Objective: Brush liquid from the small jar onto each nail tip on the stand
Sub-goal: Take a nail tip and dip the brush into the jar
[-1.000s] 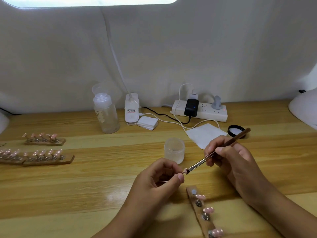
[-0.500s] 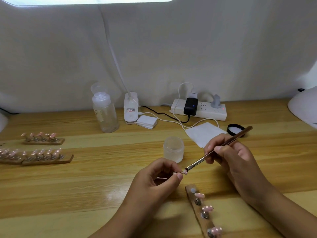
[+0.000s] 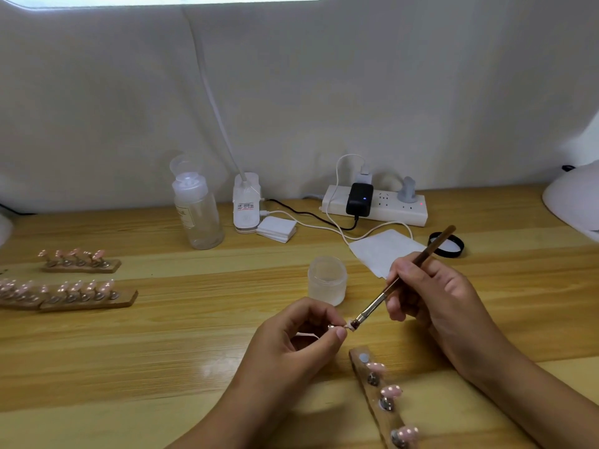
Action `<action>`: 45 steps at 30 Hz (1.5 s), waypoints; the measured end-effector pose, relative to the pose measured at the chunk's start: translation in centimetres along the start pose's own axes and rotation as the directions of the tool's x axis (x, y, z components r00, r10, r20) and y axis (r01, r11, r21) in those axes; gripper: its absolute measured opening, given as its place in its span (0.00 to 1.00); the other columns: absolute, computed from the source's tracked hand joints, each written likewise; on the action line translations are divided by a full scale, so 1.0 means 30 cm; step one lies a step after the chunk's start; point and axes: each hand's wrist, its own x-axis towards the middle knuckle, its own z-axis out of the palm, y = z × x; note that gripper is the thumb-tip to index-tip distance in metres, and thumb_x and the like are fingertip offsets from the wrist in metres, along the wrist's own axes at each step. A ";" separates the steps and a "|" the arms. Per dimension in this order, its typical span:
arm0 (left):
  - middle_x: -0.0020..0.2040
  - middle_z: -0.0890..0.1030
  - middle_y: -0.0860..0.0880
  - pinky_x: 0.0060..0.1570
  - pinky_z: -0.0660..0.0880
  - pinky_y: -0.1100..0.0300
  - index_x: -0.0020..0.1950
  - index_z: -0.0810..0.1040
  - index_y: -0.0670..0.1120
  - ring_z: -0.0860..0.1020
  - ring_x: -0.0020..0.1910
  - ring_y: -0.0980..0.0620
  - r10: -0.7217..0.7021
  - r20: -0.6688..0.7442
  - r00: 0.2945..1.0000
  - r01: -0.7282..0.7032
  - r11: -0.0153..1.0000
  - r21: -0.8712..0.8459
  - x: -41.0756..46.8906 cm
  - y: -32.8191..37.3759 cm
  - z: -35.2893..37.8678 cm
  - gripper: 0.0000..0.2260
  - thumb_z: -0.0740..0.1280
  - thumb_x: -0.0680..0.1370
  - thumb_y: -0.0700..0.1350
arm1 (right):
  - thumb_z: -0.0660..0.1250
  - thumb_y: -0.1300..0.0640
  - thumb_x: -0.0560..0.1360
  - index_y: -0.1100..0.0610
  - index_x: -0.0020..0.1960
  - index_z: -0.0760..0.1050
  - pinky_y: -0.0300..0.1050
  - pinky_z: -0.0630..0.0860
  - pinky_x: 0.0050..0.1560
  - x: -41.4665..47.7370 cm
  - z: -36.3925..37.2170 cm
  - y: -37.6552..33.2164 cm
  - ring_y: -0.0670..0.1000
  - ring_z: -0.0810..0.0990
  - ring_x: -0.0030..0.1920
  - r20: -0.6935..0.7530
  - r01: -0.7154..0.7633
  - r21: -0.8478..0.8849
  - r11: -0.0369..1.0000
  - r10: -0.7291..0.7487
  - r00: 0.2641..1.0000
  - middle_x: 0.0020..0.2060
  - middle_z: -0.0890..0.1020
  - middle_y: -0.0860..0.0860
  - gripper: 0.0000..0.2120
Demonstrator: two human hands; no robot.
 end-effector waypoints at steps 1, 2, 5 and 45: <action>0.37 0.81 0.54 0.37 0.70 0.70 0.41 0.81 0.50 0.75 0.35 0.59 0.003 0.001 1.000 -0.003 1.000 -0.001 0.000 0.000 0.000 0.07 0.71 0.74 0.38 | 0.68 0.47 0.70 0.54 0.39 0.80 0.39 0.75 0.31 0.001 0.003 0.000 0.49 0.78 0.29 -0.004 0.001 -0.005 1.000 -0.001 1.000 0.28 0.80 0.55 0.10; 0.37 0.81 0.52 0.37 0.71 0.70 0.41 0.81 0.50 0.75 0.36 0.59 0.004 0.000 1.000 -0.004 1.000 -0.003 0.001 0.000 -0.001 0.06 0.71 0.74 0.38 | 0.68 0.47 0.70 0.53 0.39 0.81 0.39 0.75 0.31 0.001 0.006 0.000 0.49 0.78 0.29 -0.014 0.003 -0.015 1.000 -0.004 1.000 0.28 0.80 0.55 0.10; 0.41 0.83 0.46 0.38 0.72 0.69 0.42 0.81 0.49 0.76 0.37 0.58 0.010 -0.002 1.000 -0.010 1.000 -0.003 0.002 0.001 -0.002 0.06 0.71 0.74 0.38 | 0.68 0.47 0.70 0.52 0.39 0.81 0.38 0.76 0.32 0.002 0.007 0.000 0.49 0.79 0.29 -0.059 0.021 -0.050 0.999 -0.024 0.998 0.28 0.81 0.55 0.09; 0.42 0.84 0.54 0.41 0.77 0.65 0.45 0.81 0.54 0.81 0.41 0.59 0.001 0.038 0.999 -0.005 0.996 0.084 -0.001 -0.019 0.009 0.04 0.72 0.73 0.45 | 0.54 0.66 0.79 0.58 0.42 0.75 0.40 0.80 0.38 0.027 -0.048 0.025 0.50 0.82 0.36 -0.144 0.026 0.033 0.999 -0.021 0.989 0.35 0.84 0.54 0.13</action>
